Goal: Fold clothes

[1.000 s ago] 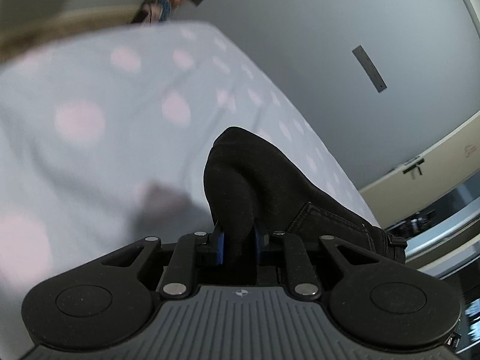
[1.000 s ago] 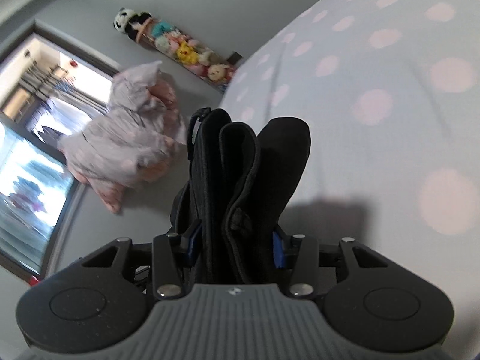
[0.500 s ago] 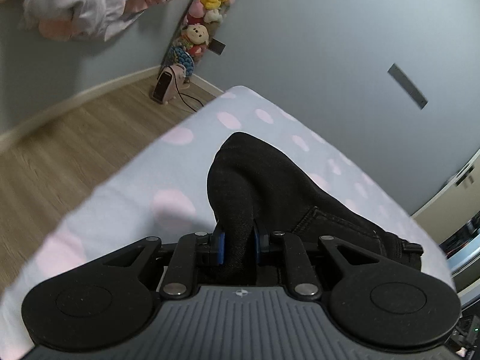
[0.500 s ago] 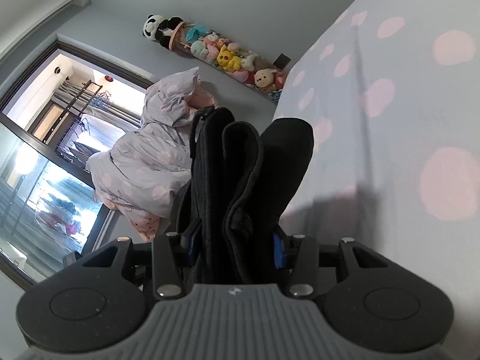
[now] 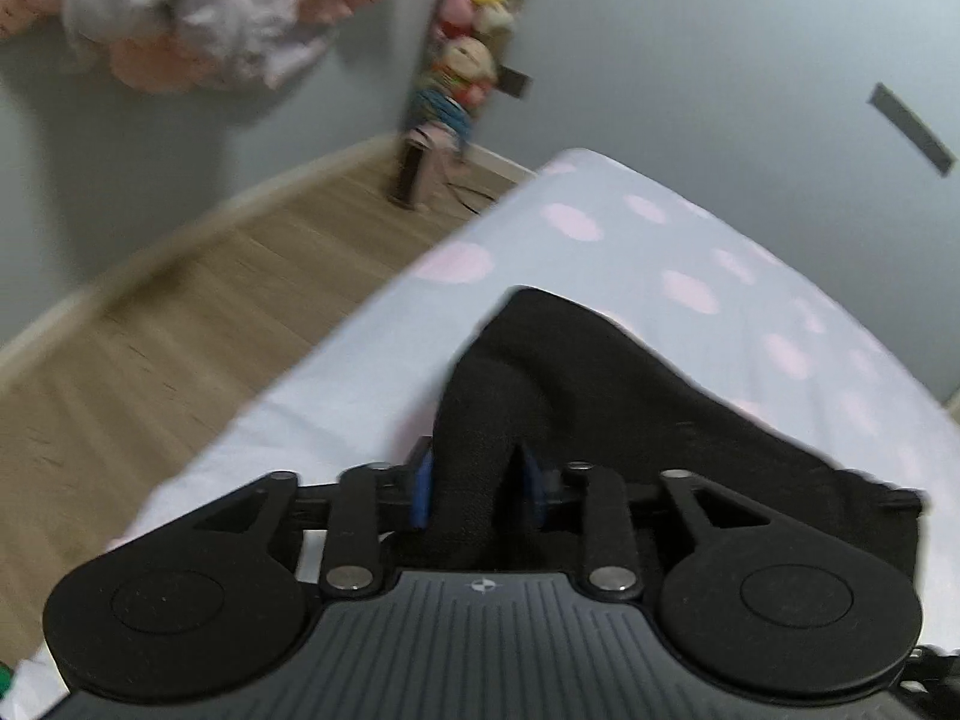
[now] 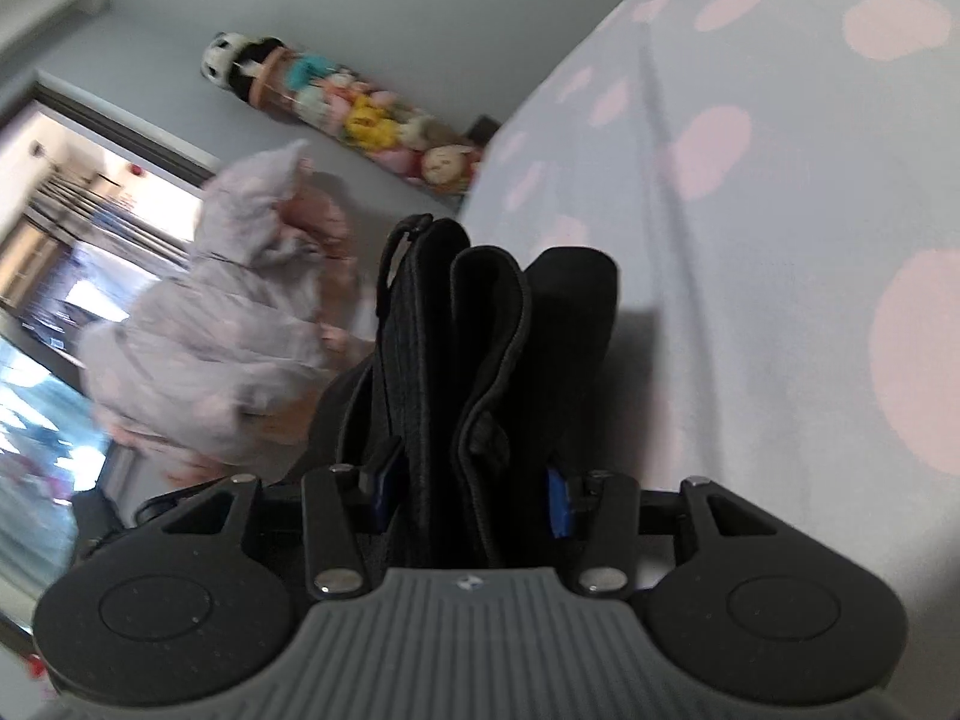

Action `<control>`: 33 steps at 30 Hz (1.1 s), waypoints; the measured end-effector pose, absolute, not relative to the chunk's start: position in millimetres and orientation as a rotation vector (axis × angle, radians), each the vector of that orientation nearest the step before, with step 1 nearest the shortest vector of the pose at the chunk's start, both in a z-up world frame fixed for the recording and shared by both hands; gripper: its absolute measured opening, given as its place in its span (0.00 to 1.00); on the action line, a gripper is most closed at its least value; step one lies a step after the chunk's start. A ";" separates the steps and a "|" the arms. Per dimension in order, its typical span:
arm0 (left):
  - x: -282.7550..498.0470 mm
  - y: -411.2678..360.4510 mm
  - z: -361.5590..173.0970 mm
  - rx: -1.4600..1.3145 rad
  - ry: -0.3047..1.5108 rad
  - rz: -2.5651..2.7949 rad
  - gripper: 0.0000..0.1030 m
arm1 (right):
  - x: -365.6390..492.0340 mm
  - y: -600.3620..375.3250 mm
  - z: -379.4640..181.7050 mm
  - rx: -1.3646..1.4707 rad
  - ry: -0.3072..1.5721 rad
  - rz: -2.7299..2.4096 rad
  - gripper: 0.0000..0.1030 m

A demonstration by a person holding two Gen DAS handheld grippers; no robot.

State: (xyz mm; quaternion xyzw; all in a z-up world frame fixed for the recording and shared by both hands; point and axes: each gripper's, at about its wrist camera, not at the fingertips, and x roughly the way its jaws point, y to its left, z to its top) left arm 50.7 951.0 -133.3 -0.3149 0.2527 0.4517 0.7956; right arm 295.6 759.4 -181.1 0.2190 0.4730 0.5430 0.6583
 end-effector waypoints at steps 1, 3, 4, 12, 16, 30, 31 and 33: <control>46.7 949.5 -132.6 -0.684 0.528 0.979 0.36 | 296.3 759.9 -182.3 0.486 1.073 1.227 0.56; 38.9 944.4 -126.1 -0.672 0.503 0.966 0.36 | 298.8 761.9 -181.9 0.458 1.083 1.225 0.59; 35.0 941.3 -122.1 -0.653 0.501 0.961 0.36 | 301.2 761.5 -179.5 0.426 1.084 1.234 0.59; -2.3 896.9 -113.3 -0.496 0.532 0.941 0.39 | 308.9 742.0 -141.9 0.169 0.892 1.244 0.63; -14.7 887.4 -123.9 -0.492 0.534 0.947 0.39 | 306.1 740.9 -118.5 0.096 0.742 1.263 0.42; 1.5 901.1 -163.8 -0.451 0.597 0.917 0.38 | 308.8 814.0 -145.8 -0.073 0.670 1.253 0.00; 5.2 901.3 -167.3 -0.438 0.607 0.921 0.38 | 312.7 816.2 -150.0 -0.072 0.683 1.253 0.00; 7.3 903.0 -170.1 -0.452 0.605 0.929 0.39 | 316.2 818.1 -157.9 -0.046 0.702 1.251 0.00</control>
